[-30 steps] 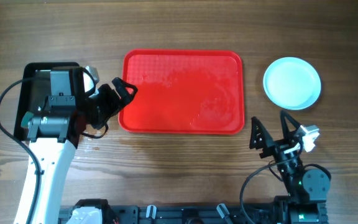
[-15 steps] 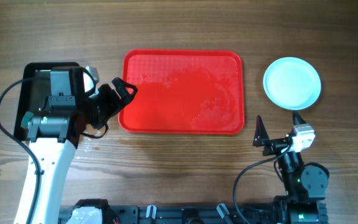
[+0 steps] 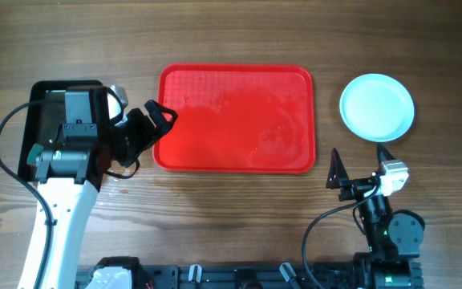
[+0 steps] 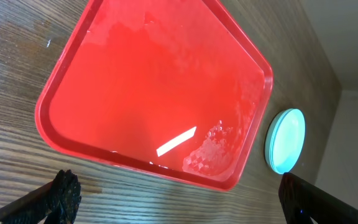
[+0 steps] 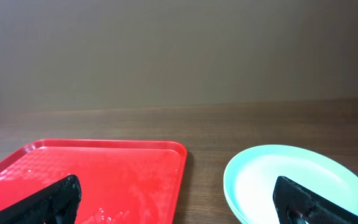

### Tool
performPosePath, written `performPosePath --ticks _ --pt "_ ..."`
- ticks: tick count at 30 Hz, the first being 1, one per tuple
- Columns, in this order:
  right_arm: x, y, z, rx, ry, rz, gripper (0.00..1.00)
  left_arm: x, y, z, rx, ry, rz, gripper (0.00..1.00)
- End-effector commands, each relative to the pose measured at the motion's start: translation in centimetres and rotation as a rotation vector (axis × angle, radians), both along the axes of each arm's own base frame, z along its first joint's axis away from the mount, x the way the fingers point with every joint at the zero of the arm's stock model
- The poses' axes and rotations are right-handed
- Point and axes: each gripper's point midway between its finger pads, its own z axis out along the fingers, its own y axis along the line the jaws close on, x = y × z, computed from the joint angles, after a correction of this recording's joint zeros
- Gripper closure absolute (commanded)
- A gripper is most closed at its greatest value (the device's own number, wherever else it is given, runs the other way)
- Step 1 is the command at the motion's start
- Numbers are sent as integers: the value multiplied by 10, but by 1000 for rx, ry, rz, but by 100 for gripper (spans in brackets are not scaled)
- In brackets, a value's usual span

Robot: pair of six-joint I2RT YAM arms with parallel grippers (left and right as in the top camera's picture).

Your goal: Clean dirty plates on tray and stack at the side

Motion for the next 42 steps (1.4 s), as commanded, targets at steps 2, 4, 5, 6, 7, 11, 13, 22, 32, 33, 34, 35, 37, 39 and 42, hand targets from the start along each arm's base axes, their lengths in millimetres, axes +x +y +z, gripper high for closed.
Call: performPosePath --ticks 2,4,5,6,7,11,13,22,32,33,34,35,37,39,42 --pt "-1 -1 4 14 -17 -5 0 -2 -3 -2 5 -3 -27 0" --pt "-1 -1 4 14 -17 -5 0 -2 -3 -2 5 -3 -27 0" --pt "-1 -1 4 14 -17 -5 0 -2 -3 -2 5 -3 -27 0" --pt "-1 -1 4 14 -17 -5 0 -2 -3 -2 5 -3 -27 0" --pt "-1 -1 4 14 -17 -5 0 -2 -3 -2 5 -3 -27 0" --pt "-1 -1 4 14 -17 -5 0 -1 3 -5 38 -1 -6 0" --pt "-1 -1 4 14 -16 -5 0 -1 7 -7 58 7 7 0" --pt "-1 -1 4 13 -16 -5 0 -29 18 -29 215 -43 -128 0" --pt "-1 -1 4 14 -16 -5 0 -45 25 -77 263 -329 -90 0" --pt "-1 -1 4 14 -16 -5 0 -46 29 -78 285 -339 -71 0" --pt "-1 -1 4 14 -16 -5 0 -48 34 -79 306 -344 -53 0" --pt "-1 -1 4 14 -16 -5 1 -49 39 -82 329 -350 -33 0" --pt "-1 -1 4 14 -16 -5 0 -48 44 -87 351 -371 -11 0" --pt "-1 -1 4 14 -16 -5 0 -48 44 -90 350 -407 -4 0" --pt "-1 -1 4 14 -16 -5 0 -44 44 -87 350 -492 12 0"
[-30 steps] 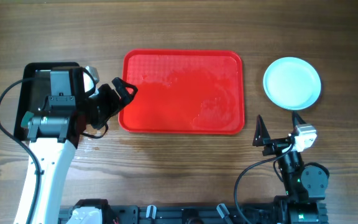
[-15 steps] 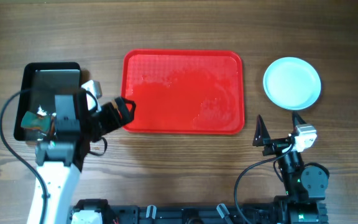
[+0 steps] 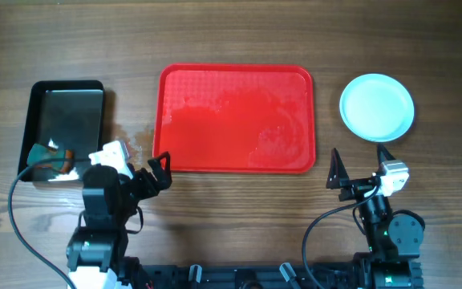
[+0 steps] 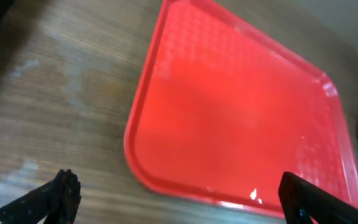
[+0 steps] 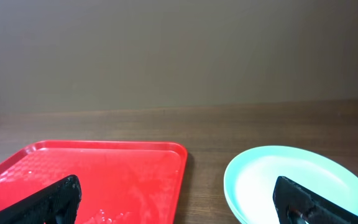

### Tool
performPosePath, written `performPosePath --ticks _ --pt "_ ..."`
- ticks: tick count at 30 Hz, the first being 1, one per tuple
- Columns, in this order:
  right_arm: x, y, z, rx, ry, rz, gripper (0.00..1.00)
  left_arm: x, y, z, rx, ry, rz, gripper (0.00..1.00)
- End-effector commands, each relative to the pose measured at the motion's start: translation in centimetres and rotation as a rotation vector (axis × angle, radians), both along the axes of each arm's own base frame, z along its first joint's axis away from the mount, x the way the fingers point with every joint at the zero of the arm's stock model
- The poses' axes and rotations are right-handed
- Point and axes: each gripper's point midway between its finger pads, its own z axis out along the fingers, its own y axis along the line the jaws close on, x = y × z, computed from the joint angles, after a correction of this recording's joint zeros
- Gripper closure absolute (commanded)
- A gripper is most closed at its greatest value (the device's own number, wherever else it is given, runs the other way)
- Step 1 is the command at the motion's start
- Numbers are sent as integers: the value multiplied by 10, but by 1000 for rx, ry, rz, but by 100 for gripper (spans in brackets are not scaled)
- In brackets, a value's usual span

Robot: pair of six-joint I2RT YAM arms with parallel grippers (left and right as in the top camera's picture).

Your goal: Clean dirty plates on tray and stack at the side

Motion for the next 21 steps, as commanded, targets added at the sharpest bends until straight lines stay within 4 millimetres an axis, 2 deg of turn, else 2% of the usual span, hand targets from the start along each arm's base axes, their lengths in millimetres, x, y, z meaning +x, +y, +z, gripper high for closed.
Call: performPosePath --ticks 1,6,15,21 --pt "0 -1 3 11 -12 -5 0 1 5 -1 37 -88 14 0" --pt "0 -1 3 11 -12 -5 0 0 8 -2 42 -194 32 0" --pt "0 -1 3 11 -12 -5 0 -5 9 -11 39 -262 35 0" --pt "0 -1 3 11 -12 -5 0 -3 13 8 38 -341 52 0"
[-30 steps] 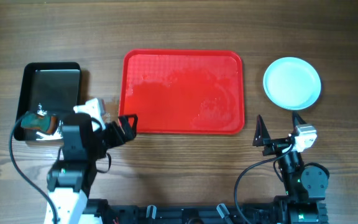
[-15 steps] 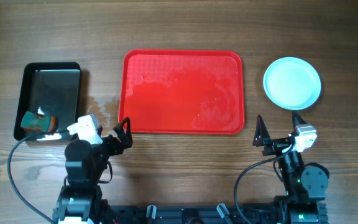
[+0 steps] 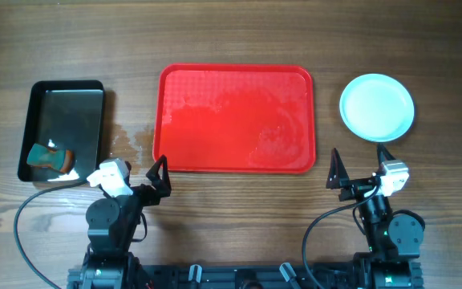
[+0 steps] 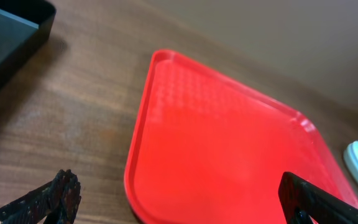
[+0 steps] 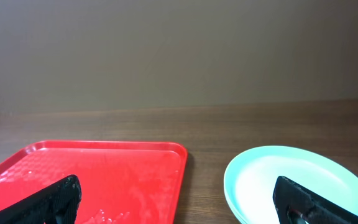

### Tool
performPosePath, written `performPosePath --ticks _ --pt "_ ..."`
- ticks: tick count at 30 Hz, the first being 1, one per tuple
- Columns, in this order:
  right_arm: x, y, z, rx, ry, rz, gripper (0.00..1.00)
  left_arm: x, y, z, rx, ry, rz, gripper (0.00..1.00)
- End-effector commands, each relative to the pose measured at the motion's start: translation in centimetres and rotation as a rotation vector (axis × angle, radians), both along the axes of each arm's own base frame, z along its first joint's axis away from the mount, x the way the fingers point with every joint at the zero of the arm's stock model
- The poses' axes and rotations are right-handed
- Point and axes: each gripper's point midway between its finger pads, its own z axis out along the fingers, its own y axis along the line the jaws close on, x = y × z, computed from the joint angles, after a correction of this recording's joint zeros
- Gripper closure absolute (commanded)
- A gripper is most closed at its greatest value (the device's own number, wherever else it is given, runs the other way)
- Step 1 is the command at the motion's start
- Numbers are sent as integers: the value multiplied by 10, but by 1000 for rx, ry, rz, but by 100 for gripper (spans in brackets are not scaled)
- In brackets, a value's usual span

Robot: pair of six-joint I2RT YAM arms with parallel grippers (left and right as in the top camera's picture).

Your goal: Clean dirty plates on tray and stack at the side

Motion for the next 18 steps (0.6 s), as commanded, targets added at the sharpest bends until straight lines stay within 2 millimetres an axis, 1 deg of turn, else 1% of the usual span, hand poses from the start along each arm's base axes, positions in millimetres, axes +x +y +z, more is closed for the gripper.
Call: performPosePath --ticks 1,5,11,18 --pt "0 -1 3 11 -12 -5 0 1 7 7 24 -48 30 0" --pt "0 -1 3 11 -12 -5 0 1 14 15 23 -82 55 0" --pt "0 -1 3 11 -12 -5 0 -1 18 41 53 -198 72 0" --pt "0 -1 3 11 -12 -5 0 -3 18 53 77 -256 68 0"
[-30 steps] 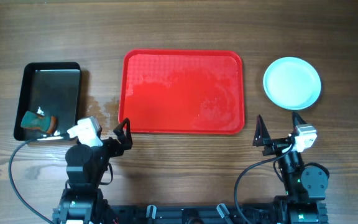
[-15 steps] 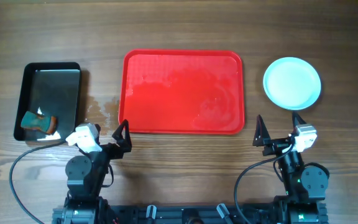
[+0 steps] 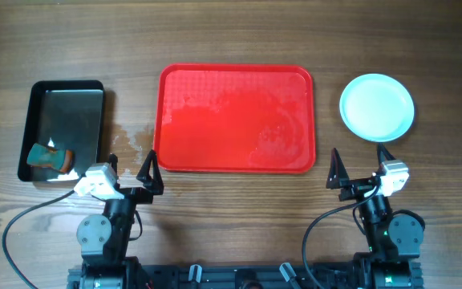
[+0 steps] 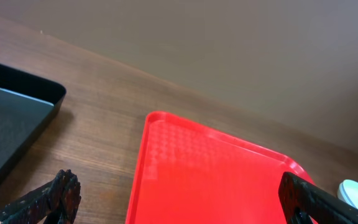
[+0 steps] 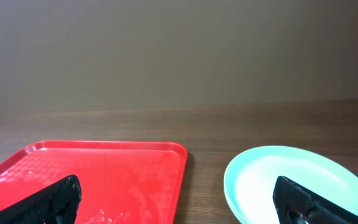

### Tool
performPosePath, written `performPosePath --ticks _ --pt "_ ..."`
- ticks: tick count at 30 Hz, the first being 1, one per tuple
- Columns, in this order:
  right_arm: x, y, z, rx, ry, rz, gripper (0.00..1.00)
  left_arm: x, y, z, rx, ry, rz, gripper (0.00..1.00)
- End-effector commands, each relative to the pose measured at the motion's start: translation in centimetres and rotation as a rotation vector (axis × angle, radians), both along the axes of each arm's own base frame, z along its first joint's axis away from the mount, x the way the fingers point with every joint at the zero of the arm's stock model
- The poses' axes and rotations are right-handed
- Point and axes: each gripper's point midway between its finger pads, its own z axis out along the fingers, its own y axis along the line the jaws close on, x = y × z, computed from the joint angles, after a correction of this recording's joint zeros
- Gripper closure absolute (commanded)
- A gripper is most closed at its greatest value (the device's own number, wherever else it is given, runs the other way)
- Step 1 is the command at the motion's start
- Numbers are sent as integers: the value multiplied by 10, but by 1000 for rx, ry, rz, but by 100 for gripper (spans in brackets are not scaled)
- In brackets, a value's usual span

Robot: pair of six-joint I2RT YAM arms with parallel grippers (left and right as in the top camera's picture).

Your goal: Clean dirty plates on tray and stack at the side

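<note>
The red tray (image 3: 237,119) lies mid-table with no plates on it, only wet streaks. It also shows in the left wrist view as the tray (image 4: 216,174) and in the right wrist view as the tray (image 5: 92,174). A stack of pale mint plates (image 3: 377,107) rests on the wood to the tray's right; the plates (image 5: 291,180) show in the right wrist view too. My left gripper (image 3: 129,167) stands open at the near left, empty. My right gripper (image 3: 361,160) stands open at the near right, empty.
A black bin (image 3: 62,128) at the far left holds a teal and orange sponge (image 3: 50,156). Its corner (image 4: 17,118) shows in the left wrist view. Wet marks lie on the wood between the bin and the tray.
My left gripper has drawn a little further left and nearer the table's front edge, and its camera now looks more level across the tray. The right arm has not moved.
My left arm was stretched out by the black bin at the tray's left edge. Then it stood back near the front, with the sponge lying in the bin. It has kept withdrawing to its resting place. The right arm stayed still and the plates stayed stacked.
</note>
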Motion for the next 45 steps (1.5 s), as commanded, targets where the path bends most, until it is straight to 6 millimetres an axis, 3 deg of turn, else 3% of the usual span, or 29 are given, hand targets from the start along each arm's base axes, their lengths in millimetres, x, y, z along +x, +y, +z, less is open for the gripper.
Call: performPosePath --ticks 1,7,16,45 --pt "0 -1 3 11 -12 -5 0 -1 4 5 33 -36 18 0" --pt "0 -1 3 11 -12 -5 0 -1 4 4 39 -35 18 0" --pt "0 -1 3 11 -12 -5 0 -1 4 4 187 -47 5 0" --pt "0 -1 3 11 -12 -5 0 -1 6 4 185 -47 17 0"
